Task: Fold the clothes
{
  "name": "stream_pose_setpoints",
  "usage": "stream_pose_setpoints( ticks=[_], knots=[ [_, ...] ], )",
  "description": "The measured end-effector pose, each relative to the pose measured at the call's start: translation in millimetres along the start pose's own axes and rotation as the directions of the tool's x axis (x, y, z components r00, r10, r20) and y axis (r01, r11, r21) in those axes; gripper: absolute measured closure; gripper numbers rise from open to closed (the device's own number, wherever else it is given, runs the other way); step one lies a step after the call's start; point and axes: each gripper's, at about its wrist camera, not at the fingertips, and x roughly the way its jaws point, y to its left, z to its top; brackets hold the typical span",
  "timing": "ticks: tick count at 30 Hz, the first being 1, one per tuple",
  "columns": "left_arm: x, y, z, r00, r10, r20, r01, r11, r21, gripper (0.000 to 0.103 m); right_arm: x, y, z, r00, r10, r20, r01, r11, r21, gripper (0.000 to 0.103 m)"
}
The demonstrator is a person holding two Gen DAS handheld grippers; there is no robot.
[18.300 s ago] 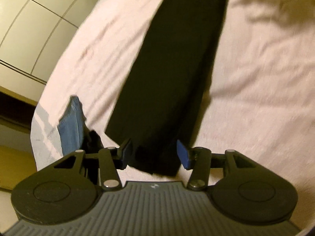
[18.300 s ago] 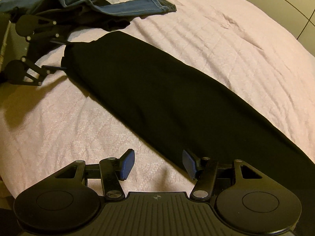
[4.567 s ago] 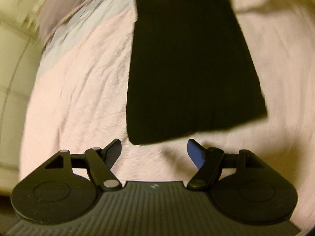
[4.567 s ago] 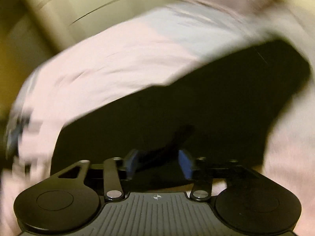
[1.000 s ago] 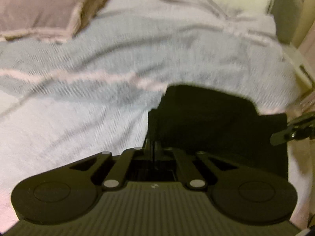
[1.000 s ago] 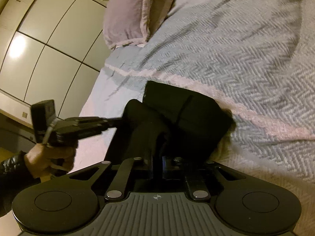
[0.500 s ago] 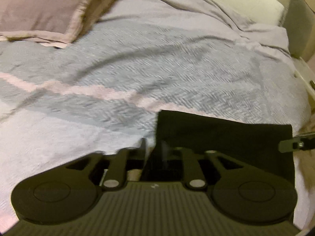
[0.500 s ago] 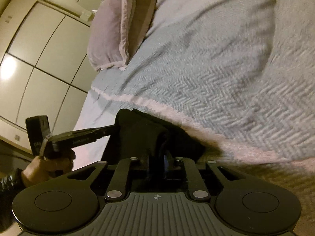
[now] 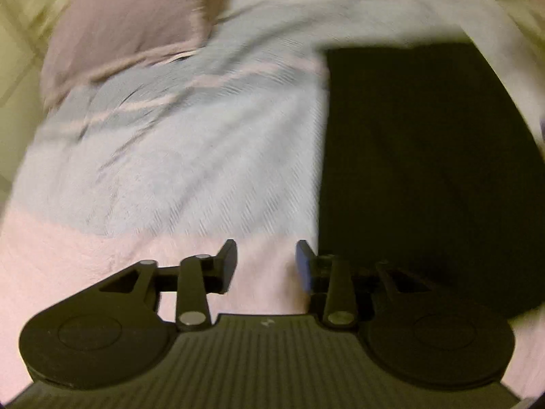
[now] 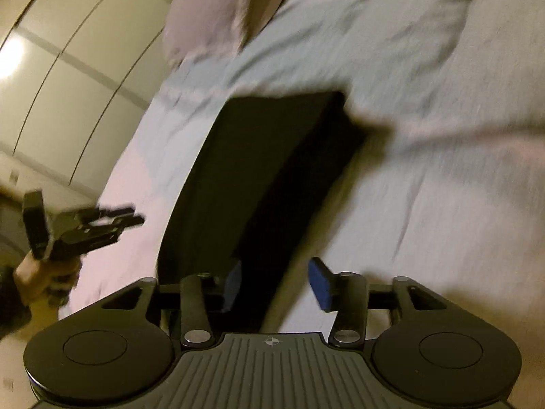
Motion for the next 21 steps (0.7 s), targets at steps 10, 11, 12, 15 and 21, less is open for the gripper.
stream_pose_setpoints(
  ticks=[10, 11, 12, 15, 21],
  knots=[
    [-6.3, -117.4, -92.7, 0.984, 0.036, 0.175, -0.131, 0.812, 0.569, 0.064, 25.3, 66.9, -86.5, 0.998, 0.001, -0.058, -0.007, 0.994, -0.105, 0.044],
    [-2.6, -120.4, -94.6, 0.980, 0.040, 0.193, -0.149, 0.793, 0.591, 0.064, 31.3, 72.7, -89.8, 0.999, -0.002, -0.050, -0.004, 0.991, -0.130, 0.044],
    [1.3, -122.9, -96.2, 0.977, 0.043, 0.209, -0.164, 0.775, 0.610, 0.064, 39.4, 77.8, -92.8, 0.999, -0.007, -0.047, 0.000, 0.988, -0.152, 0.045],
    [16.3, -124.3, -98.2, 0.977, 0.044, 0.208, -0.172, 0.737, 0.654, 0.071, 67.0, 82.6, -97.6, 0.998, -0.040, -0.054, 0.031, 0.986, -0.161, 0.065],
    [34.2, -117.5, -97.1, 0.984, 0.041, 0.172, -0.145, 0.745, 0.651, 0.084, 54.4, 43.5, -92.9, 0.990, -0.045, -0.131, 0.036, 0.997, -0.069, 0.103]
  ],
)
